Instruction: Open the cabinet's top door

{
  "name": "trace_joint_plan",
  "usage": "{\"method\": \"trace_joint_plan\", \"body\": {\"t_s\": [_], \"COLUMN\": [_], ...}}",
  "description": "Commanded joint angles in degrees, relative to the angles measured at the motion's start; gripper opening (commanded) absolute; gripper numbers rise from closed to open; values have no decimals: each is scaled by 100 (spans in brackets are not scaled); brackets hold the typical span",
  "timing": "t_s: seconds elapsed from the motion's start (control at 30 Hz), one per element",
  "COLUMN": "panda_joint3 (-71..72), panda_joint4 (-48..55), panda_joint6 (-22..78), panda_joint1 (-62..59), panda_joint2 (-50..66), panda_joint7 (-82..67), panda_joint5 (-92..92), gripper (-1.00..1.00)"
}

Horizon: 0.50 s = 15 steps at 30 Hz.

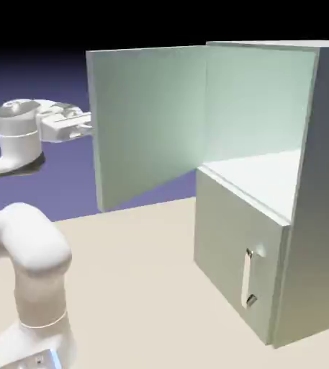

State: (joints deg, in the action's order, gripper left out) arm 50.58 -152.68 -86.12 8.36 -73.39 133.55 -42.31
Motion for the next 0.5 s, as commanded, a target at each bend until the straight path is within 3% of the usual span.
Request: {"method": "trace_joint_plan", "body": {"t_s": [0.0, 0.47], "panda_joint3": [184, 2100], "panda_joint4": [208, 3089], "panda_joint6": [185, 2356], "panda_joint1": [-194, -3077], "panda_joint2": [101, 685], "panda_joint7": [20, -91], "panda_joint5": [126, 1179], "gripper": [-100, -100]}}
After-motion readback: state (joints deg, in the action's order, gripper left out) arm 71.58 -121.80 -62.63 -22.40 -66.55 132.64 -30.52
